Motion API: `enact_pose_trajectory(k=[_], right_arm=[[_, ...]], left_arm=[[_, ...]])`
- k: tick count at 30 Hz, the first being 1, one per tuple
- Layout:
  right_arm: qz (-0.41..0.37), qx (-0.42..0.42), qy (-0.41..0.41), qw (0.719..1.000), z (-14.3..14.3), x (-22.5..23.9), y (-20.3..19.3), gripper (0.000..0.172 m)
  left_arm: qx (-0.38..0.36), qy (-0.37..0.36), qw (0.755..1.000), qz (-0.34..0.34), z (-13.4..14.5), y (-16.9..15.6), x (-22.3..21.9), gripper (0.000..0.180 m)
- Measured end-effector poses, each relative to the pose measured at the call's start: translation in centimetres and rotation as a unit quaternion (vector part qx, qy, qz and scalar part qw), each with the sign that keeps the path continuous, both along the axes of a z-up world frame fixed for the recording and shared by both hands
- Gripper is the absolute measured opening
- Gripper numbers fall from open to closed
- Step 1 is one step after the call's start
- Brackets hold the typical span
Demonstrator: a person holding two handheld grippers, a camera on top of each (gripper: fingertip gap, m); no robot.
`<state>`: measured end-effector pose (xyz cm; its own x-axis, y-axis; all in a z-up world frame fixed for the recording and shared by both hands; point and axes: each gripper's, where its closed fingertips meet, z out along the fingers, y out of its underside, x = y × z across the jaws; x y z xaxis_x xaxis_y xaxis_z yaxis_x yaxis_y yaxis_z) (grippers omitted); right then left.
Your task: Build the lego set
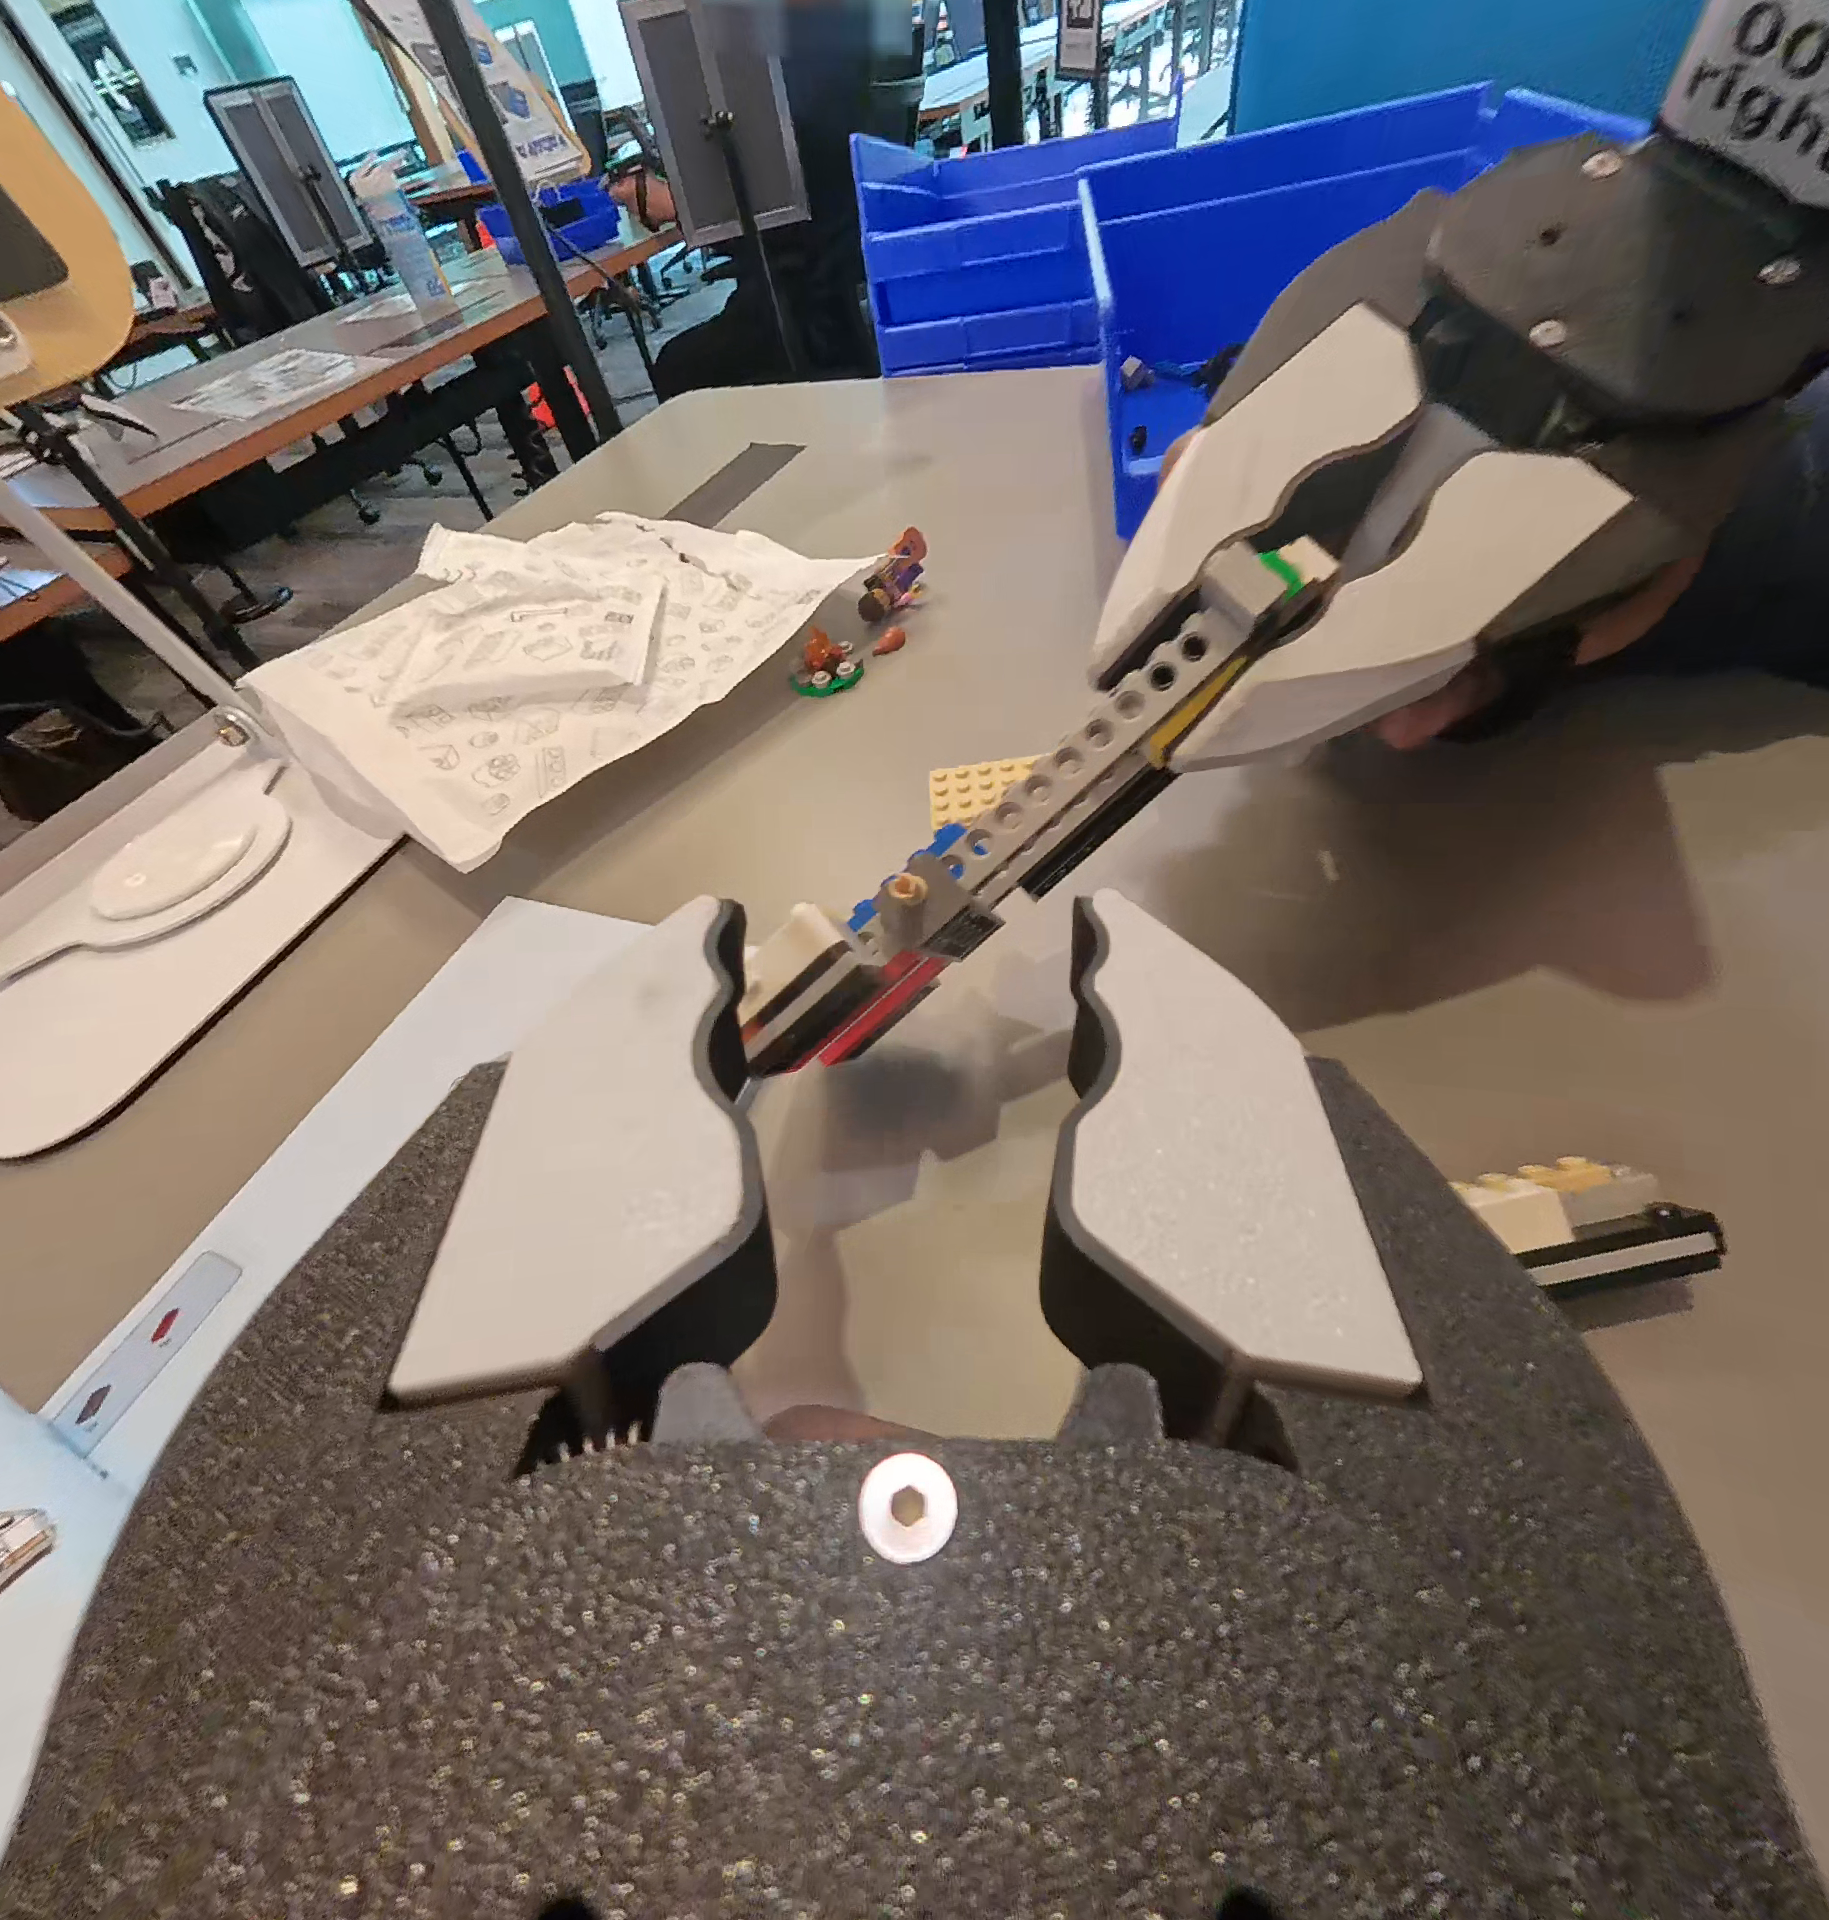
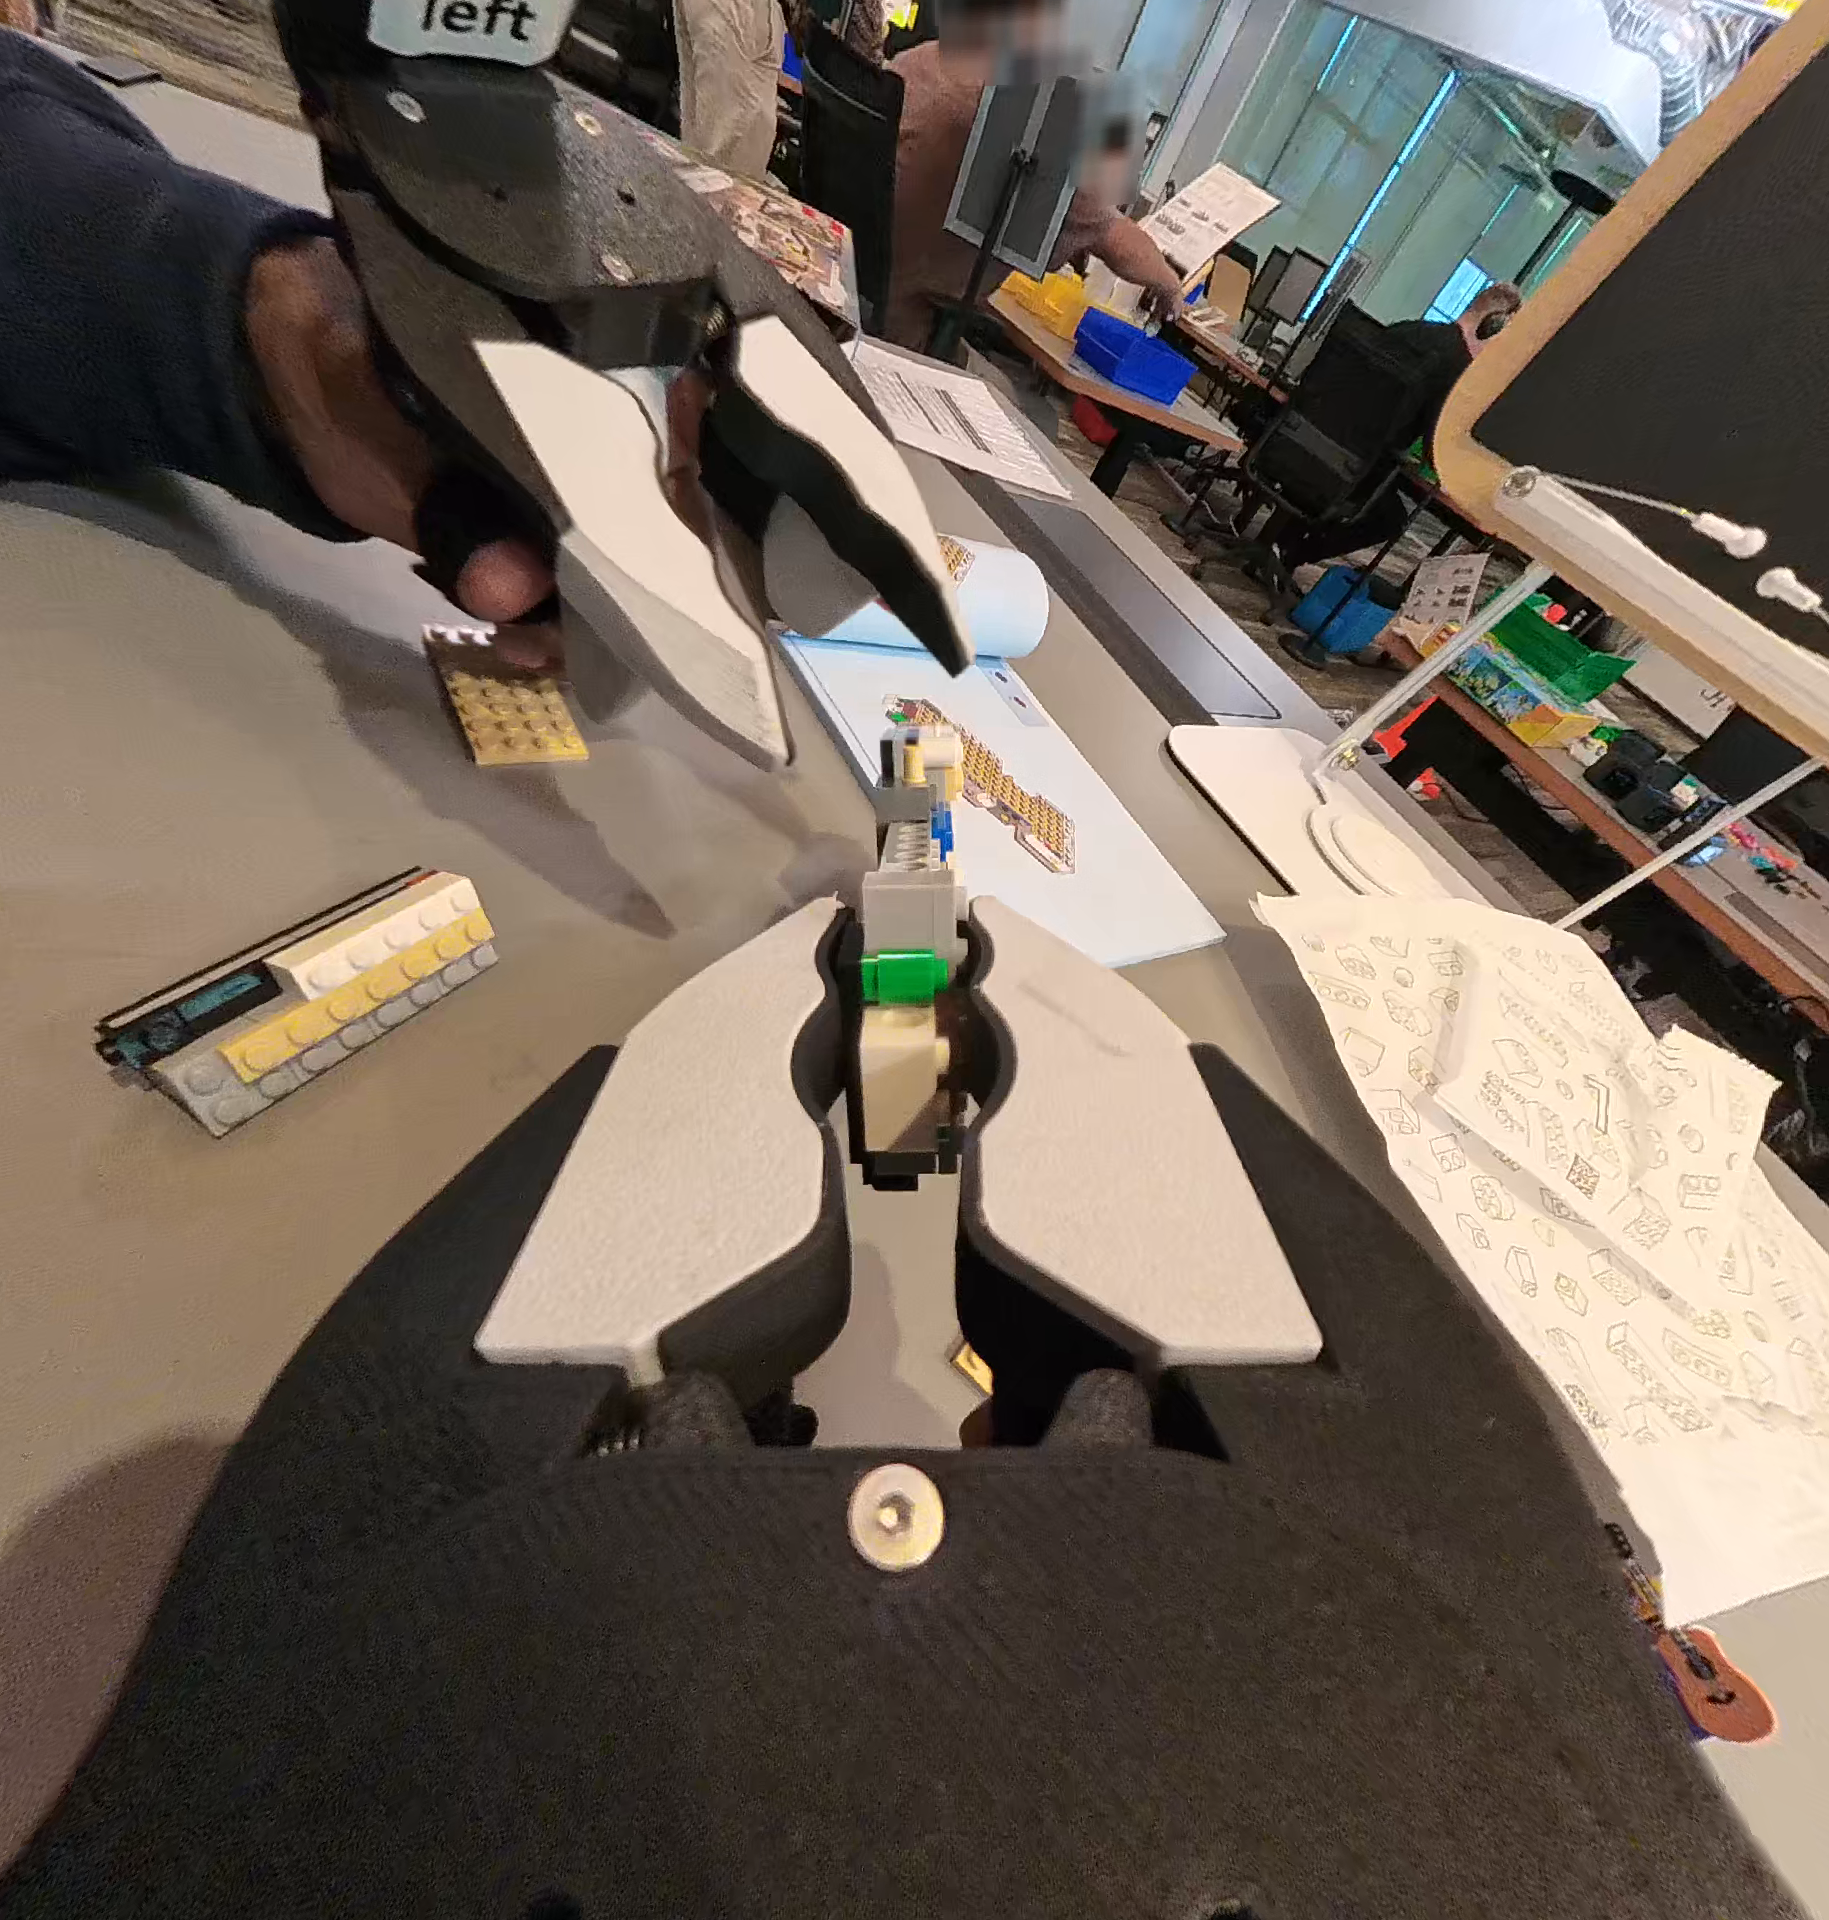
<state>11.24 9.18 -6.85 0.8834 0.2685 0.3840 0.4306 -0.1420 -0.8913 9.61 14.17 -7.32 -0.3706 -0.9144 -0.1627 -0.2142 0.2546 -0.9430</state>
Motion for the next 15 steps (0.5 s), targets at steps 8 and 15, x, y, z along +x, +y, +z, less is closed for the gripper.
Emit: enact_pose_trajectory(k=[8,15], right_arm=[[0.004,0.028,-0.016,0.999,0.8,-0.4,-0.3,0.018],[0.010,0.054,-0.024,0.998,1.5,-0.8,-0.6,0.018]], left_arm=[[0.058,0.029,0.998,0.018,-1.4,1.1,0.2,0.069],[0.057,0.020,0.998,0.030,-1.1,1.5,0.4,0.079]])
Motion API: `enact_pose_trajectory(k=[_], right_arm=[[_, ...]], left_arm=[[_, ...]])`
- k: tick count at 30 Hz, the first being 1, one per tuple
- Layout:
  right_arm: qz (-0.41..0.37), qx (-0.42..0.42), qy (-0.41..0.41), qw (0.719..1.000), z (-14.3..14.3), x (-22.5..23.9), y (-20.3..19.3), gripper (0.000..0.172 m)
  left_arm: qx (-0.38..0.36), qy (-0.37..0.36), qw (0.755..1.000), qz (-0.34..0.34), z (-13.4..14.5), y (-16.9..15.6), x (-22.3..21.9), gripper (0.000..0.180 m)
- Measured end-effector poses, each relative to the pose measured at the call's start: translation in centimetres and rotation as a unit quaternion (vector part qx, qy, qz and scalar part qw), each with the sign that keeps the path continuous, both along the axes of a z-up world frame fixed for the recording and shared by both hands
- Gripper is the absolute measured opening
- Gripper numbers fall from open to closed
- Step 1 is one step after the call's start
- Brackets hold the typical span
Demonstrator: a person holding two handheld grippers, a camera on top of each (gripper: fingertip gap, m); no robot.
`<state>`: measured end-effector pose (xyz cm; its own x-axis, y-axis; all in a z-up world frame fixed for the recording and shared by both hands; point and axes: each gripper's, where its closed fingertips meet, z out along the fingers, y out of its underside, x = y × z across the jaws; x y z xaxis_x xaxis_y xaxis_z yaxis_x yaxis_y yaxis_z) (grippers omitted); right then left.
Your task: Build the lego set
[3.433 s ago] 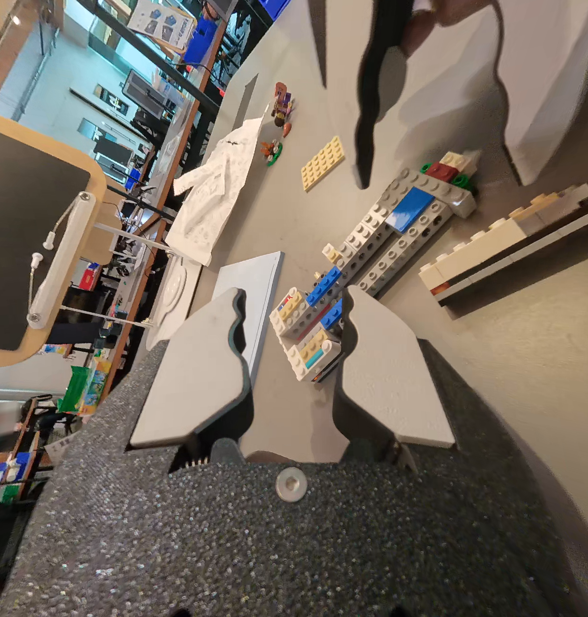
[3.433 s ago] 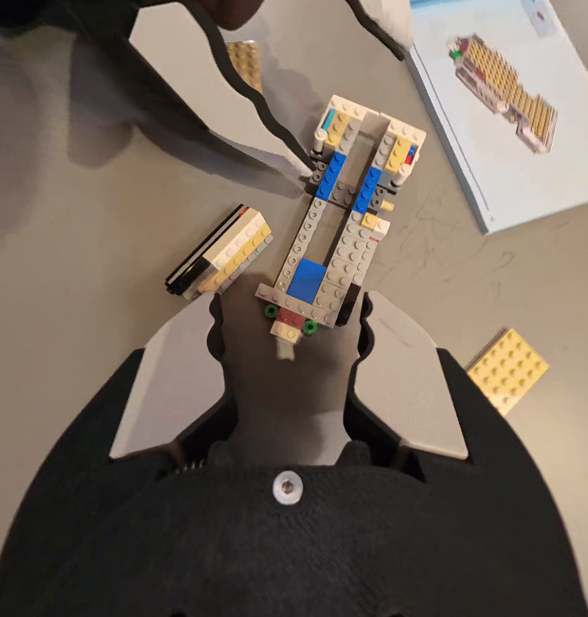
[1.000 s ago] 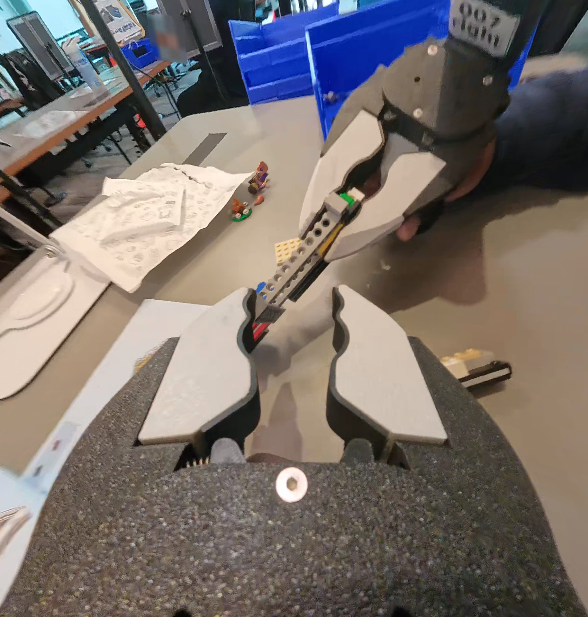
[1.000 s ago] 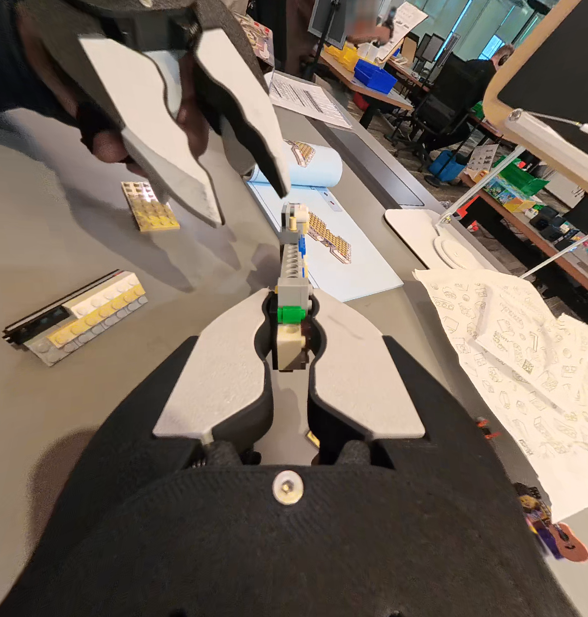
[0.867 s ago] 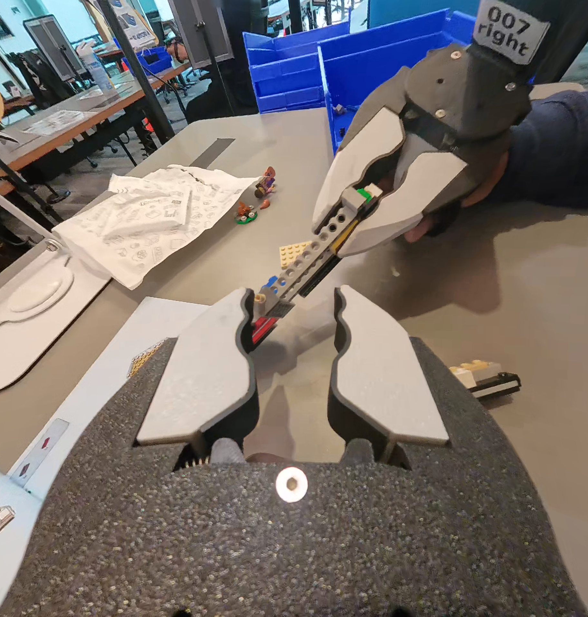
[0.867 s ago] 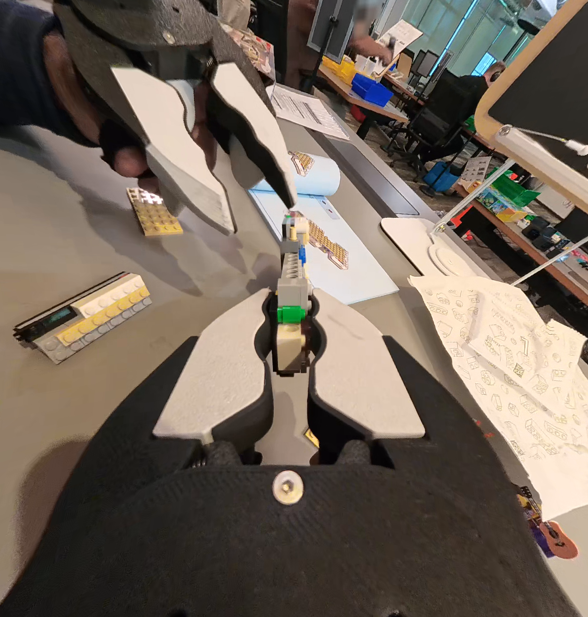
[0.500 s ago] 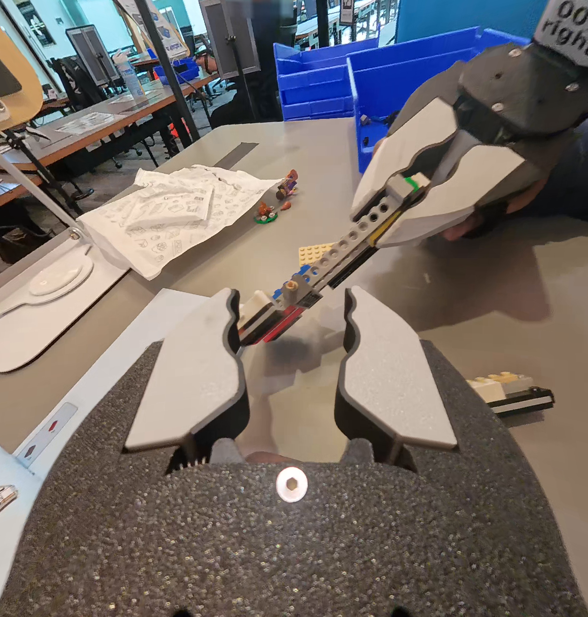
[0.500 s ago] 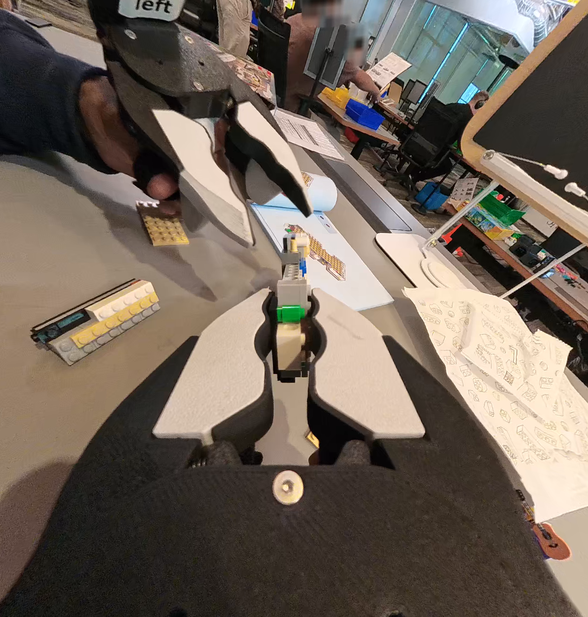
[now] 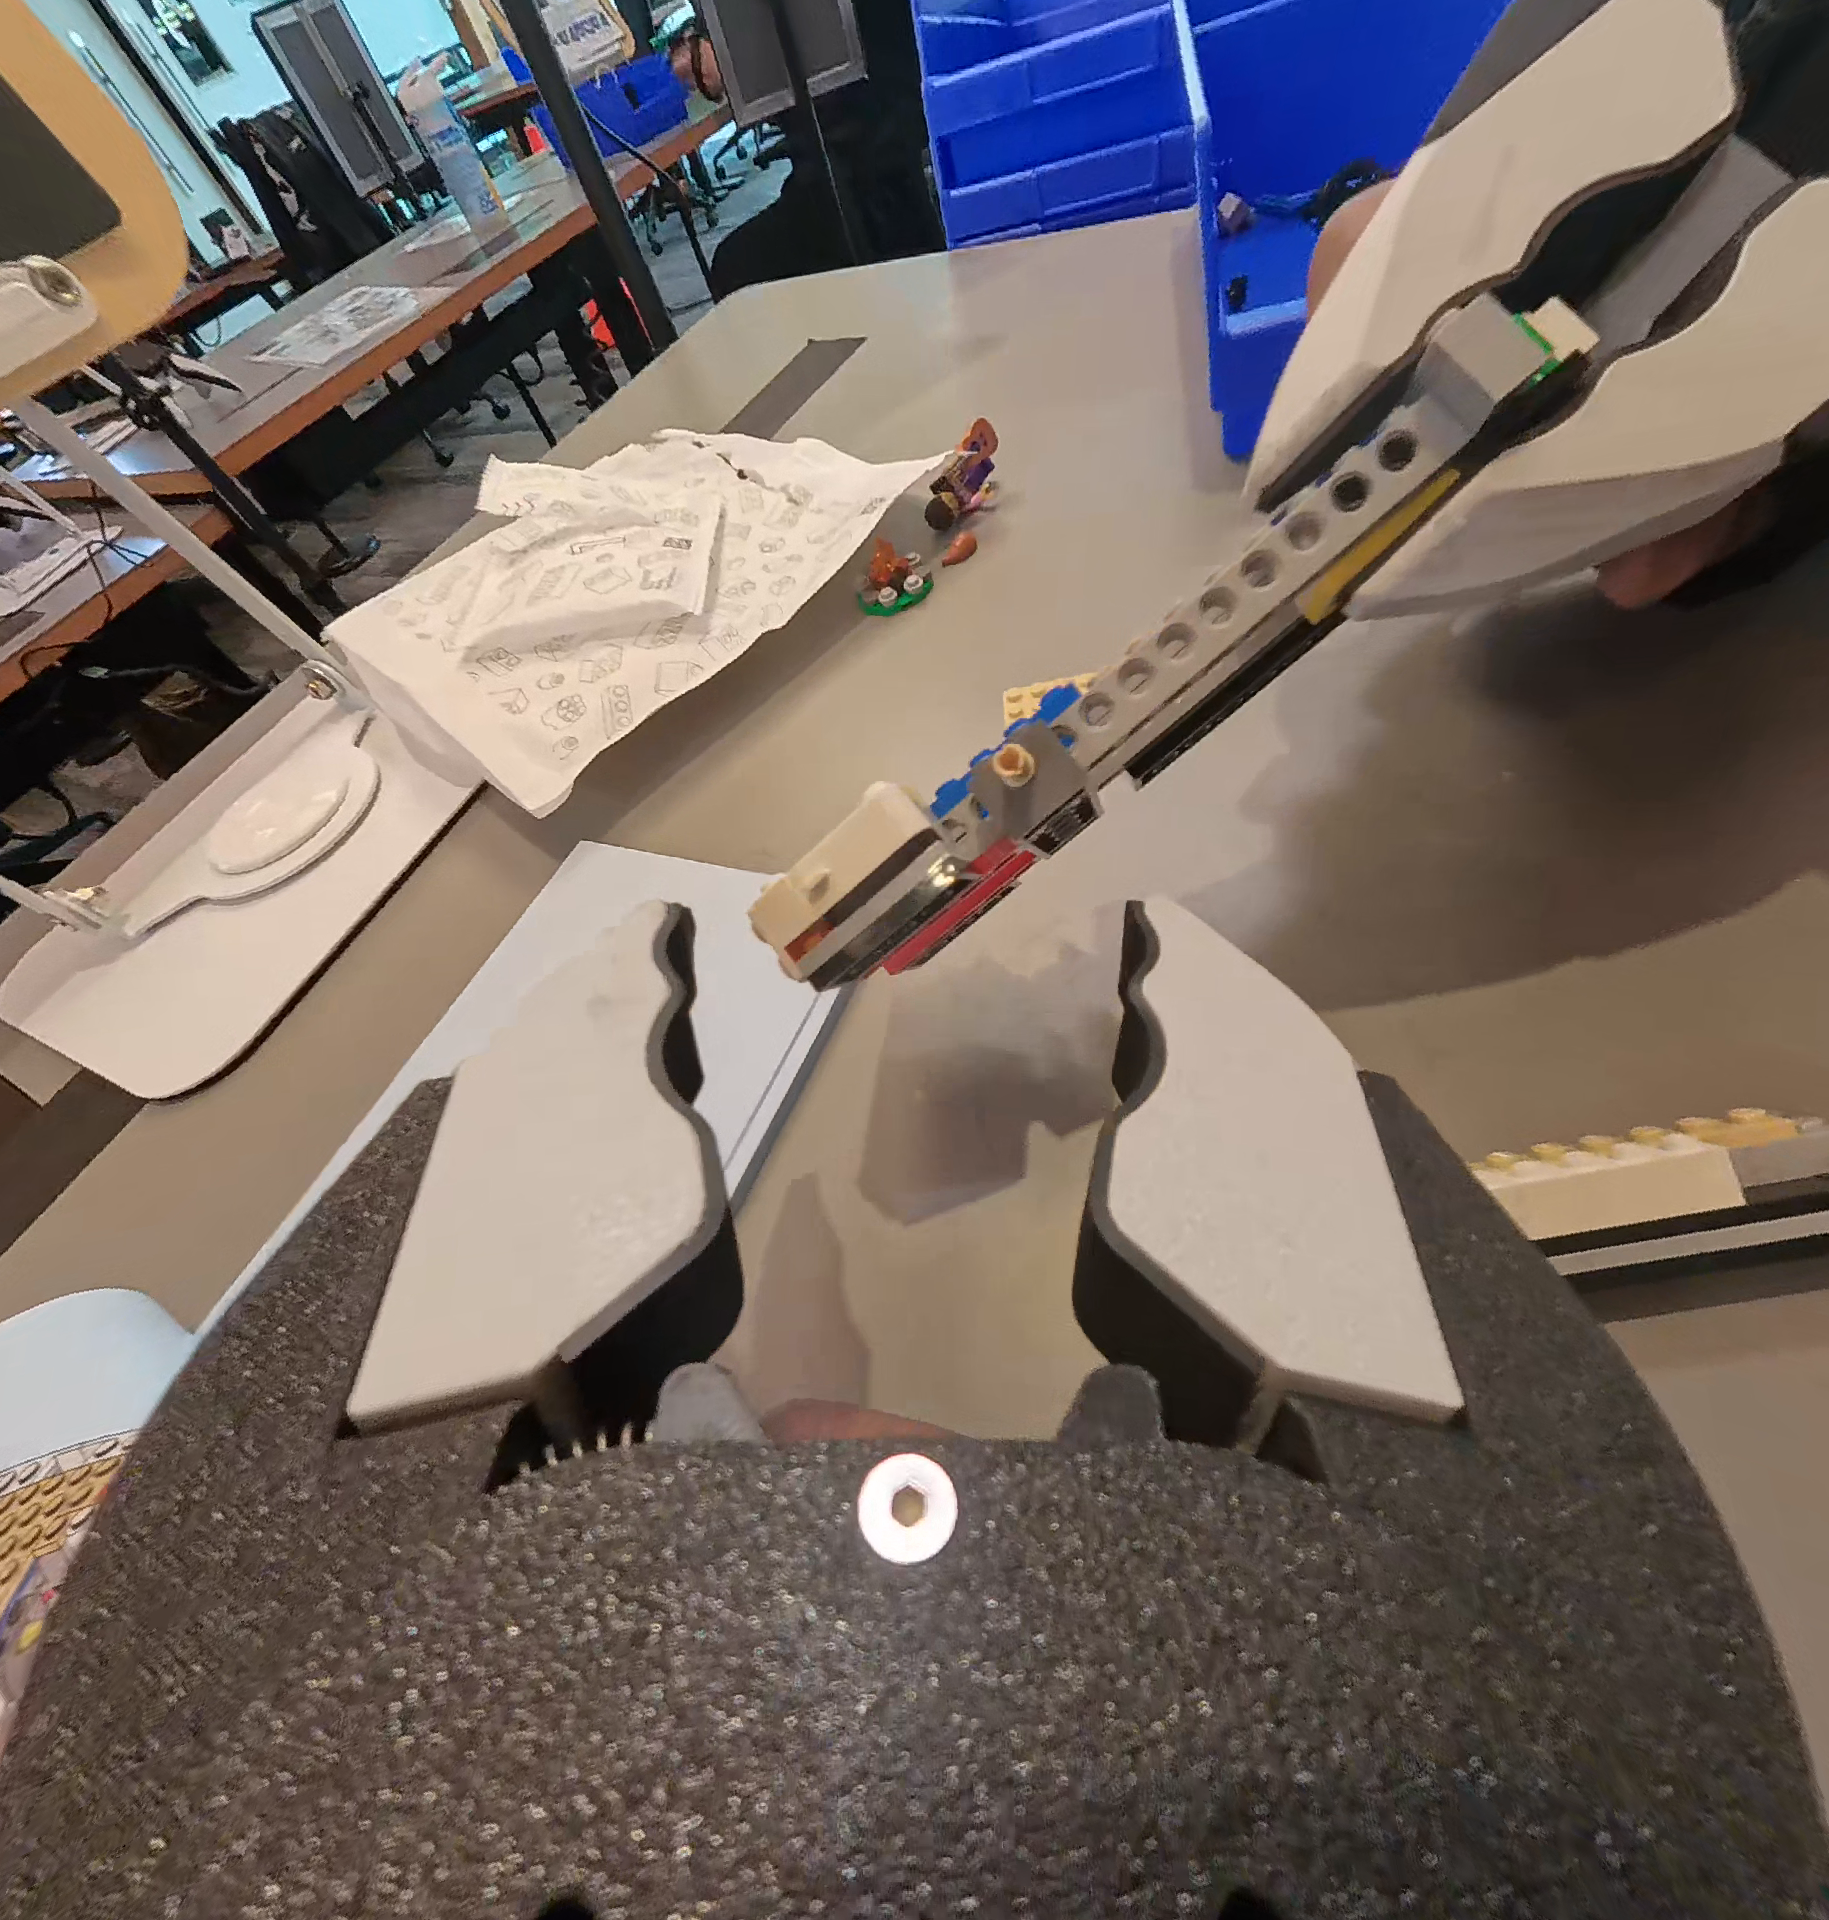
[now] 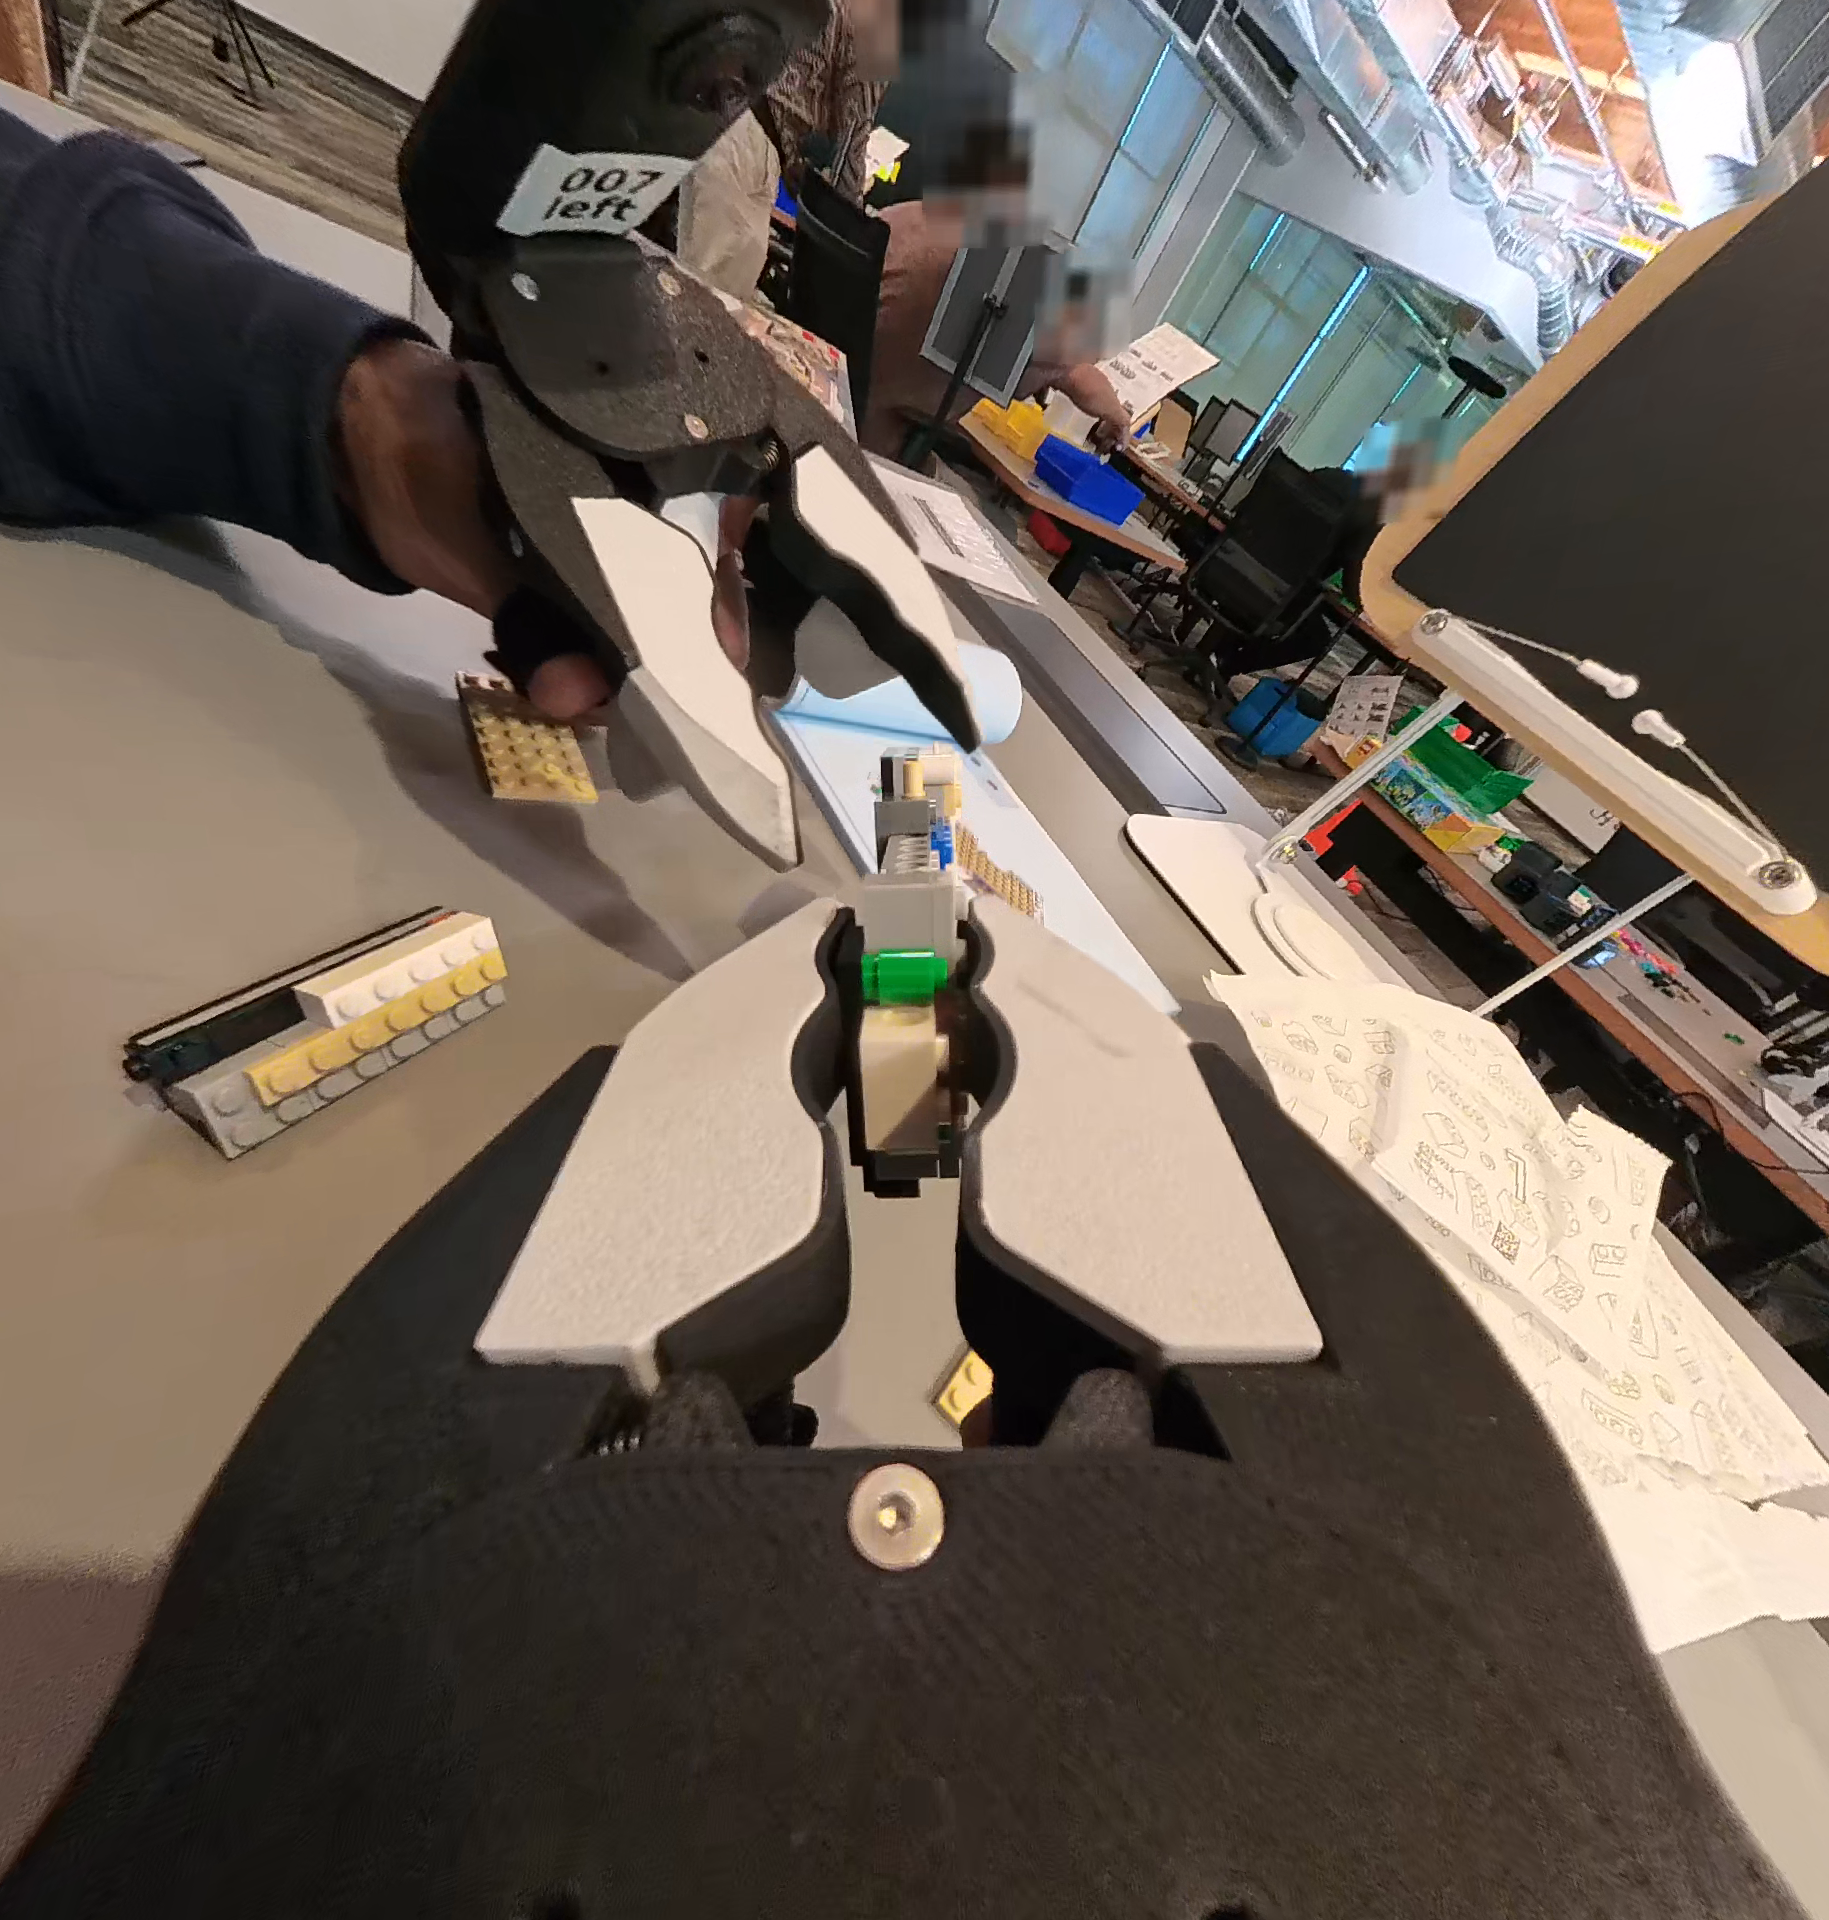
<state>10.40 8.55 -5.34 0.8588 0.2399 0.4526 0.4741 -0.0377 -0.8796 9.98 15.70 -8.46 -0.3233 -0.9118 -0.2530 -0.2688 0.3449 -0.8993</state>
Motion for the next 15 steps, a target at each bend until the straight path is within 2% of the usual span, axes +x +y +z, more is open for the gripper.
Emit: enact_pose_trajectory(k=[4,9,15], right_arm=[[0.011,0.019,0.013,1.000,0.8,-0.2,-0.3,0.018],[0.063,0.054,0.039,0.996,2.2,-1.6,-1.3,0.018],[0.121,0.072,0.059,0.988,2.9,-3.5,-2.2,0.018]], left_arm=[[-0.008,-0.019,1.000,-0.011,0.8,0.2,-0.2,0.082],[0.005,-0.042,0.998,-0.051,1.2,-0.1,-0.8,0.081],[0.004,-0.084,0.988,-0.127,1.9,-2.2,-2.0,0.062]])
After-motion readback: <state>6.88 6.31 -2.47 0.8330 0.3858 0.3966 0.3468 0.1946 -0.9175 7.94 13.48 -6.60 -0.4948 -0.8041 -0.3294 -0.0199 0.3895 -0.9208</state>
